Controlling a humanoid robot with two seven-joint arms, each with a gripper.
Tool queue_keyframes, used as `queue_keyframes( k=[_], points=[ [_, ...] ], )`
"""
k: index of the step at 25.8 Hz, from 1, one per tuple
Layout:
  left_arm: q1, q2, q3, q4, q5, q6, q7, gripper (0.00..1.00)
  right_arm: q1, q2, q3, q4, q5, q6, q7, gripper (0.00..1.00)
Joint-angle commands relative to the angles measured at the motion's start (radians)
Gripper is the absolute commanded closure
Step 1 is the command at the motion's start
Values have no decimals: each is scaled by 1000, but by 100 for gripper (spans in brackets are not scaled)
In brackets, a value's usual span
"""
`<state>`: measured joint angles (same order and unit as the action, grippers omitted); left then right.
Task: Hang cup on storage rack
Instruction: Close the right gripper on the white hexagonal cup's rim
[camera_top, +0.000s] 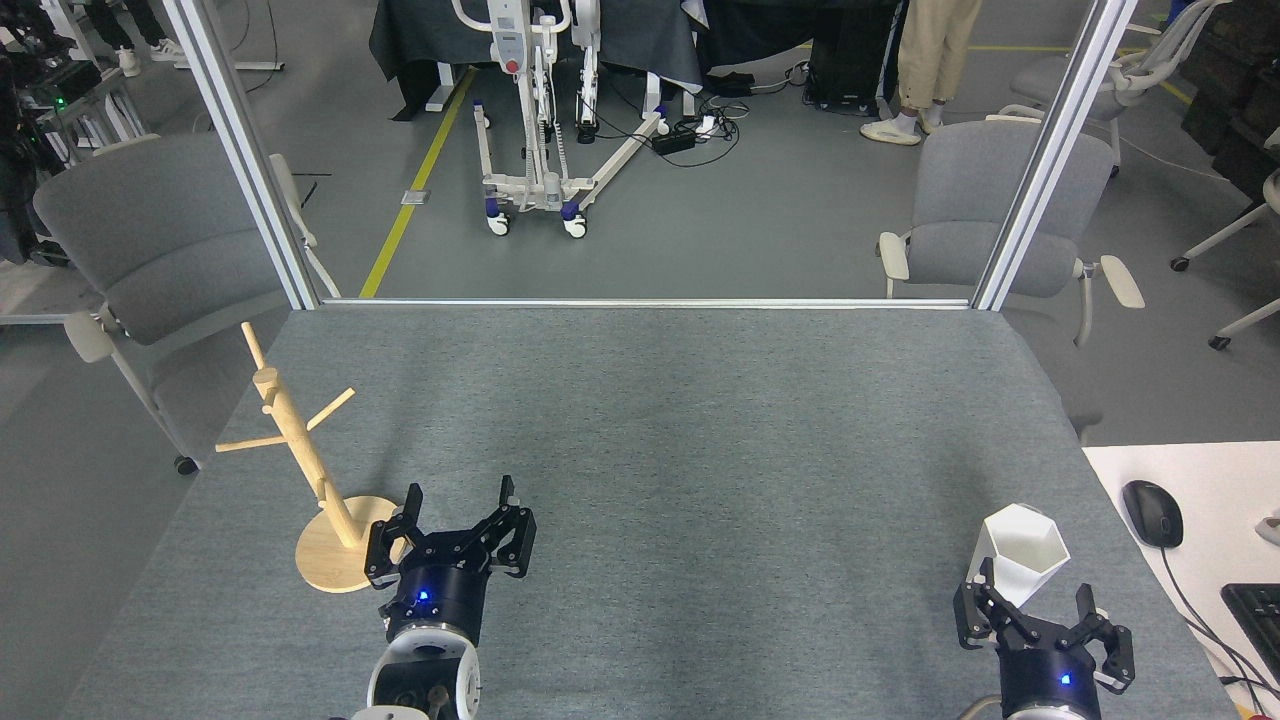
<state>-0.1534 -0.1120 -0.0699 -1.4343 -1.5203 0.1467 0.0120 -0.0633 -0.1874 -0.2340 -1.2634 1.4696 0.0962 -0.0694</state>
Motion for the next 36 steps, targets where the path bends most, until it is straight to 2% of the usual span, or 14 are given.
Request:
queue_keyframes(
  k=[1,16,22,36],
  points=[
    [0,-2,1,9,-1,1,0,0,-21,-1,-1,27,0,0,-17,0],
    [-9,-2,1,37,0,2,0,0,-43,-4,-1,48,0,0,-30,0],
    [-22,-2,1,67,-1,2,0,0,-58,-4,-4,73,0,0,-87,0],
    [-23,-3,1,71,-1,2,0,0,-64,-18,-5,95,0,0,-90,0]
  ],
)
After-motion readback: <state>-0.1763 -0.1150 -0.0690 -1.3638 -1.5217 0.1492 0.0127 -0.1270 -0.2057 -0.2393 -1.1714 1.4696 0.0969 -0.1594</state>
